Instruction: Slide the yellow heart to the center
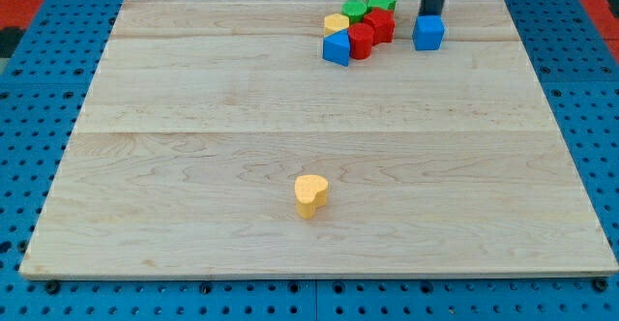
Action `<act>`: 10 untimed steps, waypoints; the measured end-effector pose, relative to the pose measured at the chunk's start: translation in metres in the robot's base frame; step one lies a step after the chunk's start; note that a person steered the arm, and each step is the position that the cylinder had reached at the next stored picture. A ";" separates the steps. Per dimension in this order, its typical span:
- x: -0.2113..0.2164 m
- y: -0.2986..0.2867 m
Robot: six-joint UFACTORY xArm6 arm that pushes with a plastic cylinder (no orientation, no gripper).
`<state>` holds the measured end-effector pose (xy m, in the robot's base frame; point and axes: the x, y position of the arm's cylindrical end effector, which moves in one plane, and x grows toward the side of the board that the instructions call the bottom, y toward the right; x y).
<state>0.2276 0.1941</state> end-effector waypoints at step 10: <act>0.307 -0.253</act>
<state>0.5348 -0.0590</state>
